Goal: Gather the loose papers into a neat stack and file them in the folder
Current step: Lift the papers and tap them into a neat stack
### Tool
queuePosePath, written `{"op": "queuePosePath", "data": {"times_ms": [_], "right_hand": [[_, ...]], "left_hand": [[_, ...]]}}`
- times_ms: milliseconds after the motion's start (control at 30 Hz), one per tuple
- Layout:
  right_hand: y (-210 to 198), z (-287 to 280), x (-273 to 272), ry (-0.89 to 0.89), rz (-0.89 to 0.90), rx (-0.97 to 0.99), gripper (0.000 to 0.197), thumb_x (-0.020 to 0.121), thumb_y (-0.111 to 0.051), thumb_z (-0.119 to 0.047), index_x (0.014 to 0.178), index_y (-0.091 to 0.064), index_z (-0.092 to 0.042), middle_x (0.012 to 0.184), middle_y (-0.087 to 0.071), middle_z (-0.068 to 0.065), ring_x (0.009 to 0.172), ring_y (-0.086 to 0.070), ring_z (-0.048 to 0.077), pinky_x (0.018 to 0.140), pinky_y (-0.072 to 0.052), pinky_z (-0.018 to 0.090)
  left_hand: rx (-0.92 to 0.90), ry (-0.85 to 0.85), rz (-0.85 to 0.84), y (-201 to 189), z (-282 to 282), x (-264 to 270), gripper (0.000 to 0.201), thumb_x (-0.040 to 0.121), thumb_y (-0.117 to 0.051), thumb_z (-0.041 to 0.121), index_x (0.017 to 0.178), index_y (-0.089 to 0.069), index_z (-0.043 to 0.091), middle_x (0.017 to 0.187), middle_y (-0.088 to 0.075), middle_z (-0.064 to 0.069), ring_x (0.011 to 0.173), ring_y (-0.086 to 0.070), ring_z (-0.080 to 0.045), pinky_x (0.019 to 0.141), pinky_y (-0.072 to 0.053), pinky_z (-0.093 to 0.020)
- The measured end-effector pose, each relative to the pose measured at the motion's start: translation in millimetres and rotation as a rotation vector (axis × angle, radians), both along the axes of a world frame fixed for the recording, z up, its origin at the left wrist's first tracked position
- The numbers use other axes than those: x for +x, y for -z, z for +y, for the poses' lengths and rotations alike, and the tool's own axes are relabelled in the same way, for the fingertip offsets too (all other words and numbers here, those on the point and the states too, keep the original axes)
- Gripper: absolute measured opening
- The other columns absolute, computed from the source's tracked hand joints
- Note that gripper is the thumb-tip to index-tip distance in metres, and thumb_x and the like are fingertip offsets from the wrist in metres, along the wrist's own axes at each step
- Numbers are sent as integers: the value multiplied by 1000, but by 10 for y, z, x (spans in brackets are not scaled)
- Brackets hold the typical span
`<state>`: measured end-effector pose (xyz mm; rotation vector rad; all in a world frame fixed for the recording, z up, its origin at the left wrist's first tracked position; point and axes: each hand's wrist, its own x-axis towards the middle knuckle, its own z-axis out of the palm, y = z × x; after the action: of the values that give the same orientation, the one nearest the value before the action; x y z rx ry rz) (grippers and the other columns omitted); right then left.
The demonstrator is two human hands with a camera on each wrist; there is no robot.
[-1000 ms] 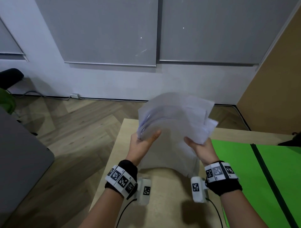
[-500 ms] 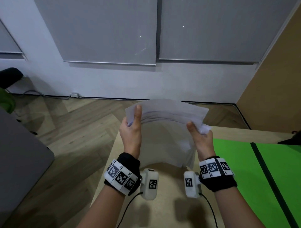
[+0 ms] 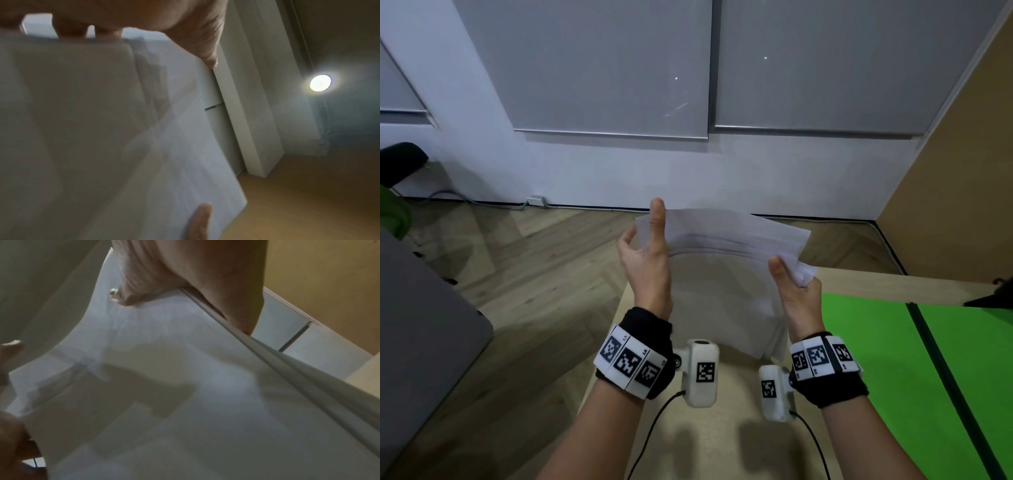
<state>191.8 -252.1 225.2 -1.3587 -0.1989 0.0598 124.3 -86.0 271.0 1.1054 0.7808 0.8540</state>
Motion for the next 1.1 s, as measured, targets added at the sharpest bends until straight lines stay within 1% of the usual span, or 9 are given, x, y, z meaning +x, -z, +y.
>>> {"op": "queuePosePath", "data": {"times_ms": [167, 333, 533, 633, 733, 800, 900, 1000, 1100], "right_hand": [[15, -10, -6, 12, 10, 4, 23, 74, -70, -35, 64, -66, -14, 51, -65, -17, 52, -57, -11, 55, -46, 6], [31, -36, -31, -28, 52, 12, 38, 66, -76, -46, 79, -71, -11, 68, -74, -8, 65, -67, 2, 60, -54, 20], [-45, 36, -48, 51, 90, -24, 97, 54, -64, -78, 89, -59, 11, 83, -60, 10, 79, -51, 17, 76, -44, 38], [-126, 55, -32, 129, 109, 16, 57, 61, -60, -75, 61, -64, -18, 65, -58, 0, 69, -50, 15, 70, -44, 34], [-136, 63, 13, 173, 62, -15, 60, 65, -58, -74, 44, -34, -22, 59, -32, 7, 62, -30, 20, 64, -28, 33], [-145, 87, 35, 198, 23, -52, 56, 74, -62, -58, 43, -34, -22, 50, -35, -5, 53, -34, 13, 61, -29, 29], [-92, 108, 89, 295, -33, -108, 31, 76, -68, -39, 53, -55, -23, 55, -52, -13, 48, -45, -5, 63, -39, 23], [-2, 82, 141, 330, -81, -81, 22, 81, -64, -31, 65, -64, -17, 60, -56, -6, 51, -46, -5, 64, -39, 23], [69, 27, 166, 294, -103, -13, 41, 74, -65, -52, 80, -69, -12, 71, -62, -4, 67, -52, 2, 68, -42, 26]], "left_hand": [[-26, 11, 30, 2, 10, 87, 99, 61, -71, 70, 133, -49, 5, 130, -58, -7, 114, -57, -22, 98, -45, -33], [50, -4, 118, 210, 49, 139, 69, 68, -76, 49, 123, -58, 12, 119, -62, -1, 96, -57, -14, 85, -47, -27], [159, 74, 93, 328, 22, 98, 54, 65, -77, 54, 102, -67, 16, 98, -73, 2, 92, -69, -13, 80, -53, -25], [172, 66, 87, 361, 36, 86, 54, 64, -79, 56, 93, -69, 12, 84, -70, 5, 80, -66, -11, 73, -50, -23], [193, 61, 92, 382, 39, 75, 51, 61, -82, 54, 86, -68, 11, 76, -68, 6, 71, -66, -10, 69, -53, -27], [201, 52, 98, 405, 42, 80, 52, 57, -82, 56, 82, -67, 14, 76, -69, 4, 72, -67, -13, 71, -56, -33], [206, 35, 109, 428, 48, 100, 56, 55, -81, 61, 81, -68, 14, 79, -72, -2, 78, -71, -21, 74, -57, -39], [191, 32, 99, 433, 70, 106, 52, 59, -79, 58, 83, -71, 13, 74, -68, 5, 71, -65, -15, 72, -55, -34], [162, 11, 93, 449, 116, 113, 43, 68, -79, 50, 86, -70, 12, 75, -65, 10, 69, -62, -6, 69, -49, -20]]}}
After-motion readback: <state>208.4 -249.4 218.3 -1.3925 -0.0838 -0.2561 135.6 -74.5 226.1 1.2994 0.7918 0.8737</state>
